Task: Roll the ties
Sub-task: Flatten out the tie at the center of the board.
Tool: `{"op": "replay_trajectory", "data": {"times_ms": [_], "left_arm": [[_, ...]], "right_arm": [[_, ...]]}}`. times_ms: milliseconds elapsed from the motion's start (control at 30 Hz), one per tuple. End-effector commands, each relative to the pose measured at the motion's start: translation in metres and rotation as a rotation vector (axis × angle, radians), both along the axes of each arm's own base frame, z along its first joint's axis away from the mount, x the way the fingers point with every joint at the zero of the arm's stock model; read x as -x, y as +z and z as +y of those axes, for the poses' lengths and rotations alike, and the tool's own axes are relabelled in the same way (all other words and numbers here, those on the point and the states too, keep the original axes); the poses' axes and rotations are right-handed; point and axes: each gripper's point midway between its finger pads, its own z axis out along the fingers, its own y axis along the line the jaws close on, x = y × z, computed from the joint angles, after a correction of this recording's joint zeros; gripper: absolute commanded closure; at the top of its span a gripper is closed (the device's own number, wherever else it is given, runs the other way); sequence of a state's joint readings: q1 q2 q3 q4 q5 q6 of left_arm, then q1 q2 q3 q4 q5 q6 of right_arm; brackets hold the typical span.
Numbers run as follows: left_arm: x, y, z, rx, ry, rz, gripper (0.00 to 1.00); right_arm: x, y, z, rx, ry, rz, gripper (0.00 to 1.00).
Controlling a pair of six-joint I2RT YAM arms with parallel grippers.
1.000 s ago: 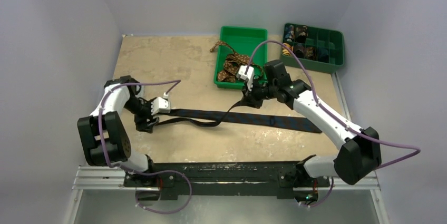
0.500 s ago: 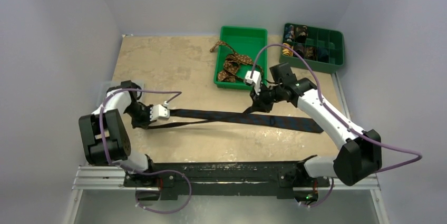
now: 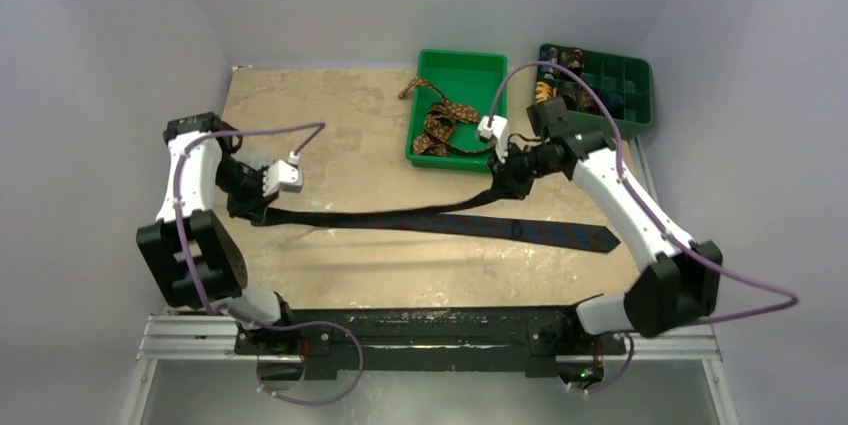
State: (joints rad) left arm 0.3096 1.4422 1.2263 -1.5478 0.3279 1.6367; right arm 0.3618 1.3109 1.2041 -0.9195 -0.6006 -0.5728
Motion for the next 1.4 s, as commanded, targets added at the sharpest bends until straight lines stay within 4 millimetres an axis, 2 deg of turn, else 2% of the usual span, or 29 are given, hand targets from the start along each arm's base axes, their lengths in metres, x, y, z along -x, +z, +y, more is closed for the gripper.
{"op": "replay_trajectory", "data": {"times_ms": [0, 100, 167, 300, 400, 533, 600, 667, 700, 733, 767, 867, 1000, 1100, 1233, 1367], "left_arm": [[0.008, 0.032, -0.008, 0.087, 0.138, 0.211, 1.0], [0.013, 0.027, 0.003, 0.038, 0.084, 0.227, 1.0], [0.007, 0.021, 0.004, 0.042, 0.122, 0.278, 1.0], [-0.03, 0.001, 0.005, 0.071, 0.221, 0.234, 1.0], [-0.054, -0.009, -0.001, 0.132, 0.259, 0.208, 1.0], [-0.058, -0.031, -0.005, 0.109, 0.238, 0.325, 0.98], [-0.068, -0.035, -0.005, 0.112, 0.266, 0.279, 0.83], [-0.082, -0.035, -0.005, 0.105, 0.292, 0.174, 0.55], [-0.086, -0.029, -0.006, 0.111, 0.285, 0.105, 0.31], [-0.092, -0.024, -0.009, 0.124, 0.277, 0.032, 0.17], [-0.093, -0.023, -0.013, 0.143, 0.27, -0.021, 0.1], [-0.094, -0.024, -0.026, 0.172, 0.178, -0.163, 0.04], [-0.077, -0.048, -0.048, 0.149, -0.019, -0.22, 0.02], [-0.085, -0.069, -0.056, 0.101, -0.094, -0.265, 0.0], [-0.107, -0.073, -0.065, 0.102, -0.081, -0.308, 0.0], [-0.106, -0.09, -0.065, 0.035, -0.177, -0.295, 0.01]], "right_arm": [[-0.046, -0.01, -0.023, 0.033, -0.055, 0.1, 1.0], [-0.056, -0.037, -0.033, 0.085, -0.042, 0.191, 1.0], [-0.063, -0.055, -0.031, 0.093, -0.065, 0.24, 1.0], [-0.064, -0.087, -0.025, 0.078, -0.12, 0.373, 1.0], [-0.055, -0.098, -0.021, 0.056, -0.166, 0.432, 1.0], [-0.054, -0.109, -0.025, 0.076, -0.225, 0.443, 1.0], [-0.056, -0.116, -0.032, 0.115, -0.256, 0.417, 1.0], [-0.054, -0.128, -0.04, 0.157, -0.269, 0.409, 1.0], [-0.052, -0.133, -0.043, 0.172, -0.277, 0.415, 1.0], [-0.051, -0.138, -0.044, 0.184, -0.285, 0.429, 1.0], [-0.049, -0.143, -0.045, 0.189, -0.289, 0.443, 1.0], [-0.049, -0.154, -0.045, 0.197, -0.301, 0.469, 1.0], [-0.05, -0.159, -0.044, 0.193, -0.294, 0.473, 1.0], [-0.048, -0.164, -0.049, 0.217, -0.297, 0.475, 1.0], [-0.051, -0.169, -0.062, 0.268, -0.333, 0.454, 1.0], [-0.046, -0.177, -0.074, 0.318, -0.329, 0.442, 1.0]]}}
